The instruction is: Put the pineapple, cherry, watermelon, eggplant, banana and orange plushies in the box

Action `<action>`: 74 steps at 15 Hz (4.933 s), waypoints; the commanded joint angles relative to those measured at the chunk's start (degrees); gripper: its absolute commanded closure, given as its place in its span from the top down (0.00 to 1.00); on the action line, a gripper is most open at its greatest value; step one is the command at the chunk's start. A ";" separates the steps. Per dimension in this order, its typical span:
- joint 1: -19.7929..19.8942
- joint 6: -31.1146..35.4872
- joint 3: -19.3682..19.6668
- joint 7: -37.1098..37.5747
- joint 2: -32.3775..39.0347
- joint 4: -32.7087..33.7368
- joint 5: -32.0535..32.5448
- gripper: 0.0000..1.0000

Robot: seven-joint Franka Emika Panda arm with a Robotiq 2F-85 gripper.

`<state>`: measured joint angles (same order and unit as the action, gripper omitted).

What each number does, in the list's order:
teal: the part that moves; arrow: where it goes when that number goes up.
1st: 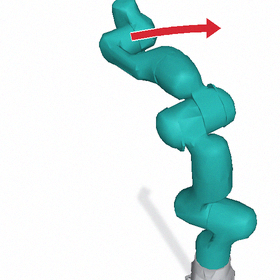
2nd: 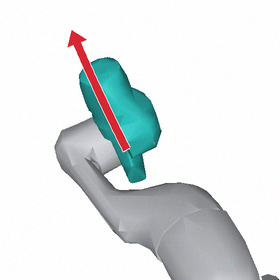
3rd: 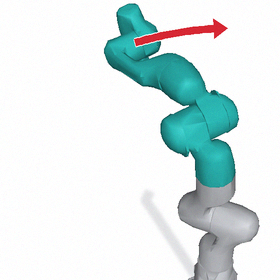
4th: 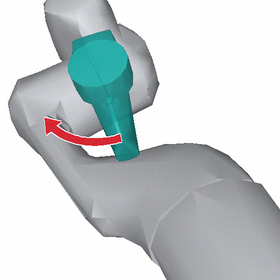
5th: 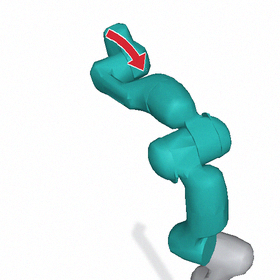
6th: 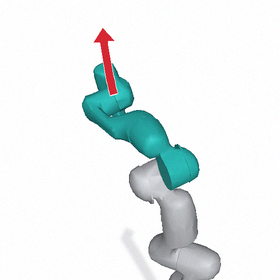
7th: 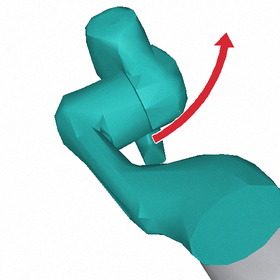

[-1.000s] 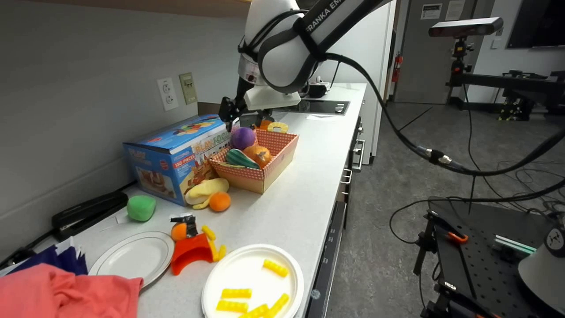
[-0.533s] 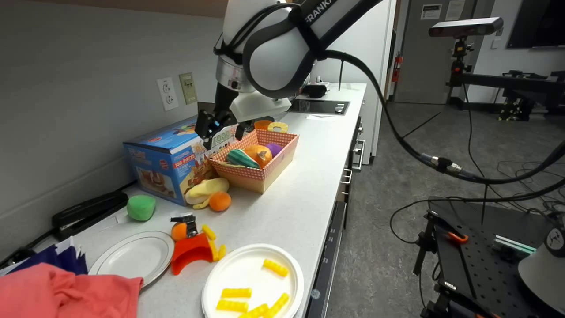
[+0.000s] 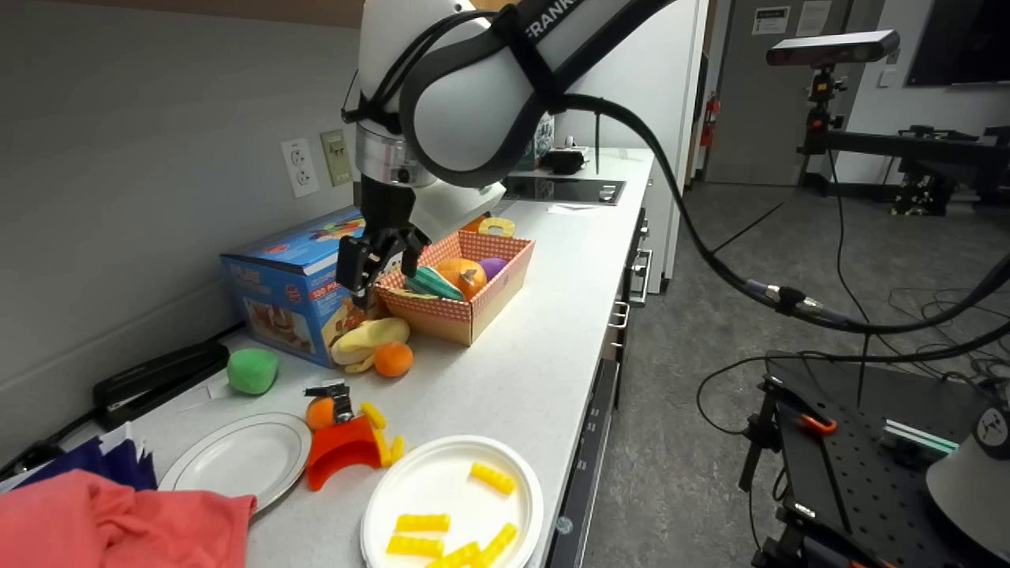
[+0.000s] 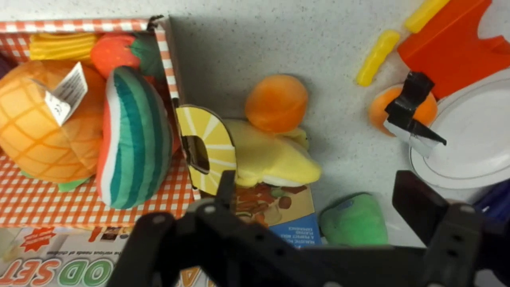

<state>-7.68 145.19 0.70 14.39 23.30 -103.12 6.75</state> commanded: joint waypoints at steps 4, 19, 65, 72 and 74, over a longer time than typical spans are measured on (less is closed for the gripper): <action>0.30 -6.07 -0.24 -7.11 1.62 3.09 1.77 1.00; -4.09 1.74 2.55 -7.23 7.07 7.14 17.71 1.00; 1.08 0.23 -0.57 -22.90 10.39 13.93 8.95 0.03; 2.60 6.21 3.55 -18.00 3.76 3.71 9.31 0.03; 2.86 8.00 5.27 -15.80 2.95 1.11 9.51 0.03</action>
<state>-5.37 149.87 4.26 -5.08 29.42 -96.23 14.70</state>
